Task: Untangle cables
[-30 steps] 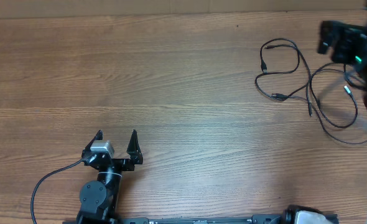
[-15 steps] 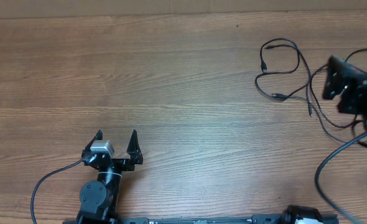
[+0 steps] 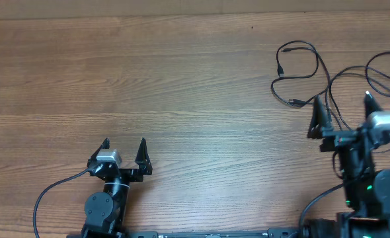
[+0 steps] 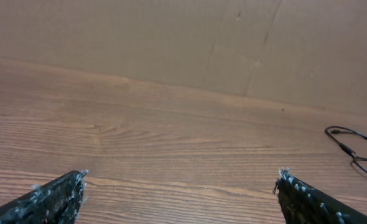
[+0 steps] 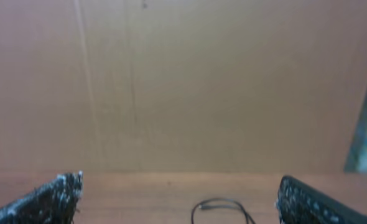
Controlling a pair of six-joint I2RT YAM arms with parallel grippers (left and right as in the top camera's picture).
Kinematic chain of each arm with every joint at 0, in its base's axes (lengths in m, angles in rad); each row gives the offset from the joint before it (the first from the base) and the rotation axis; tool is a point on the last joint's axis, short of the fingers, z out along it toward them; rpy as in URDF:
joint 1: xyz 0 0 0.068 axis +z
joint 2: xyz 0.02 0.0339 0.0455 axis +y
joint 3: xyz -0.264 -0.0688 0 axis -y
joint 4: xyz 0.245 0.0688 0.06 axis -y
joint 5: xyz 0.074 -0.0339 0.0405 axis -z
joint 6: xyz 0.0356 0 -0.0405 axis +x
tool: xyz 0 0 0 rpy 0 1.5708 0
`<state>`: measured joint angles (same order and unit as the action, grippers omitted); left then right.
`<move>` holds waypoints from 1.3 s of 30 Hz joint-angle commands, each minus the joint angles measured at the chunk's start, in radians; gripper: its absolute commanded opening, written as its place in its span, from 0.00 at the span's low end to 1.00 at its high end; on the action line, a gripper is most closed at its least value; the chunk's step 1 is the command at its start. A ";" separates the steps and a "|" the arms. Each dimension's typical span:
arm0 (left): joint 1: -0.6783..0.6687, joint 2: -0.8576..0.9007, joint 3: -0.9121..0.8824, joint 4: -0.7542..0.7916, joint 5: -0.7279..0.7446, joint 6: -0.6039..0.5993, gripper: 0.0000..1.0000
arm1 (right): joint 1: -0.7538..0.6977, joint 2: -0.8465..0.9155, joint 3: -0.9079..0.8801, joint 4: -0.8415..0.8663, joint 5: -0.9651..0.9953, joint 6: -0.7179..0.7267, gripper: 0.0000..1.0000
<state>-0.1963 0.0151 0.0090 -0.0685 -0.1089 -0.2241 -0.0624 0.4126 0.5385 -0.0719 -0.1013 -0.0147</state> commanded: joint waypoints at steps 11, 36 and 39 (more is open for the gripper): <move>-0.005 -0.011 -0.004 -0.002 0.002 0.030 1.00 | 0.056 -0.201 -0.354 0.250 -0.021 0.042 1.00; -0.005 -0.011 -0.004 -0.002 0.002 0.030 0.99 | 0.064 -0.410 -0.530 -0.005 0.013 0.052 1.00; -0.005 -0.011 -0.004 -0.002 0.002 0.030 1.00 | 0.064 -0.410 -0.530 -0.005 0.013 0.052 1.00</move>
<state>-0.1963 0.0151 0.0090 -0.0689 -0.1089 -0.2241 -0.0048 0.0128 0.0185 -0.0814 -0.1028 0.0273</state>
